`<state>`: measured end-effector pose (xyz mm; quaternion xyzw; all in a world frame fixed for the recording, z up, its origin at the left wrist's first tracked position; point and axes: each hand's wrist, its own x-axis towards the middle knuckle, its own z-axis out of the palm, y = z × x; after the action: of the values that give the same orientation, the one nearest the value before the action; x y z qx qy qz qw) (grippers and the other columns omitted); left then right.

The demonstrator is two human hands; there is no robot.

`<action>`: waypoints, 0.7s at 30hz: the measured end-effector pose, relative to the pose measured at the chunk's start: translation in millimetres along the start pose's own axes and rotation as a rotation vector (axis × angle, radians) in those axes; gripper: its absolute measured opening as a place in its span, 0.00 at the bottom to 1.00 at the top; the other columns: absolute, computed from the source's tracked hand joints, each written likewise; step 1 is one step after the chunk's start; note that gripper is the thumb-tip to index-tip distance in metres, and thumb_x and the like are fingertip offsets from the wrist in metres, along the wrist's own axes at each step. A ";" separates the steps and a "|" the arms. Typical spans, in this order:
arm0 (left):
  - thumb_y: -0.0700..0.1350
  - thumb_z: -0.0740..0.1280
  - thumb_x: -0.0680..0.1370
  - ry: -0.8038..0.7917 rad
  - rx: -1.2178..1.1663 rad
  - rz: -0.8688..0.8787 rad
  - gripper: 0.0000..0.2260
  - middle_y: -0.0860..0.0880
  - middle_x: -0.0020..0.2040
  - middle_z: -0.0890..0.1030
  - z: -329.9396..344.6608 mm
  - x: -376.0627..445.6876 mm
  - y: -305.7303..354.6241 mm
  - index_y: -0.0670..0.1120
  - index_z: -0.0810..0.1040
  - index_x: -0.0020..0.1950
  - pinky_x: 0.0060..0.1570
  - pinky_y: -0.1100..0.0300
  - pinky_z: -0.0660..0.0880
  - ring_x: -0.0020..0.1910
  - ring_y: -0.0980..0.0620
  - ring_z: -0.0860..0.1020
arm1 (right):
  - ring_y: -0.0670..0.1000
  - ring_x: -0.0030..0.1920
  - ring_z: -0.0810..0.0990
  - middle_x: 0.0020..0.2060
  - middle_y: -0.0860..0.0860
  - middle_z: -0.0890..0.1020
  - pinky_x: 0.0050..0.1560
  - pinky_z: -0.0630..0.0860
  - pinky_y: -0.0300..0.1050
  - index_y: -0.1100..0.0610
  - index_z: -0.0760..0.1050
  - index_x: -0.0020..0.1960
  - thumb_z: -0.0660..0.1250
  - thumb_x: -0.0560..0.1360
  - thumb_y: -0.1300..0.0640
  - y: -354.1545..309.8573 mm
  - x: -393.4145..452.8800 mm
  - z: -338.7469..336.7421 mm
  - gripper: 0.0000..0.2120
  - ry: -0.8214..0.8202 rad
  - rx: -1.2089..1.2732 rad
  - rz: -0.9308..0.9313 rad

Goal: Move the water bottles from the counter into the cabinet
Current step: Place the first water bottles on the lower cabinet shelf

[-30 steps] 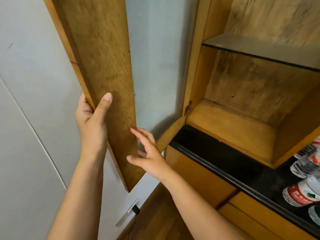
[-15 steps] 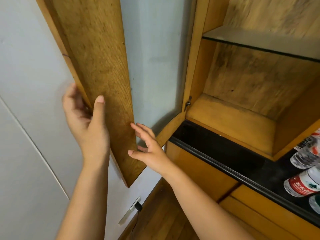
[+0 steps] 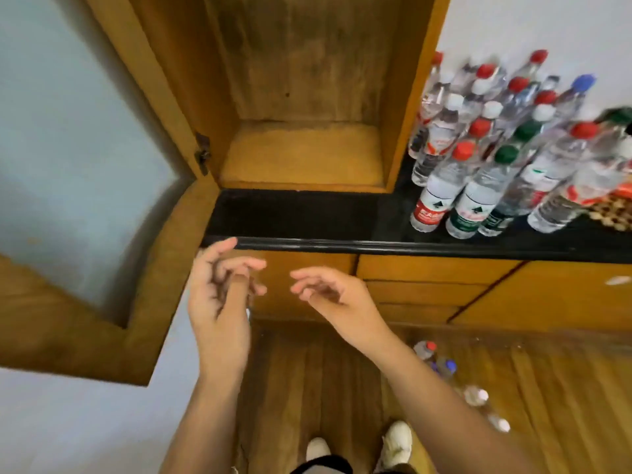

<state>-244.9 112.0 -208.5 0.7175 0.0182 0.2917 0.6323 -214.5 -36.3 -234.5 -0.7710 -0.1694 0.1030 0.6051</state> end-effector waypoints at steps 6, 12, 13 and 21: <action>0.41 0.58 0.79 -0.577 0.151 -0.296 0.10 0.56 0.41 0.81 119.4 -65.0 -46.5 0.56 0.75 0.53 0.33 0.70 0.73 0.36 0.54 0.78 | 0.40 0.45 0.79 0.45 0.45 0.81 0.50 0.75 0.34 0.54 0.78 0.56 0.64 0.74 0.67 75.8 -89.7 -103.4 0.14 0.296 -0.091 0.155; 0.41 0.59 0.80 -0.971 0.250 -0.529 0.11 0.53 0.40 0.82 229.0 -131.5 -82.3 0.56 0.76 0.51 0.40 0.61 0.75 0.38 0.51 0.79 | 0.43 0.46 0.80 0.41 0.42 0.80 0.50 0.78 0.43 0.49 0.77 0.52 0.63 0.73 0.70 144.8 -182.2 -178.6 0.18 0.593 0.043 0.374; 0.42 0.59 0.80 -1.020 0.271 -0.551 0.11 0.54 0.40 0.82 244.7 -141.8 -88.4 0.57 0.76 0.50 0.39 0.63 0.76 0.37 0.52 0.79 | 0.45 0.46 0.80 0.41 0.43 0.80 0.50 0.78 0.47 0.48 0.77 0.52 0.63 0.73 0.71 156.3 -195.0 -186.9 0.19 0.637 0.070 0.406; 0.39 0.60 0.79 -1.229 0.392 -0.708 0.12 0.51 0.38 0.82 338.5 -205.0 -186.7 0.56 0.77 0.47 0.34 0.70 0.75 0.36 0.57 0.79 | 0.52 0.44 0.80 0.41 0.53 0.82 0.45 0.77 0.45 0.53 0.78 0.46 0.60 0.71 0.77 288.1 -246.0 -208.1 0.20 0.905 0.354 0.637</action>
<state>-201.4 -235.2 -471.3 0.8026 -0.0569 -0.3933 0.4448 -326.0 -378.7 -473.5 -0.6382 0.3664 -0.0330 0.6763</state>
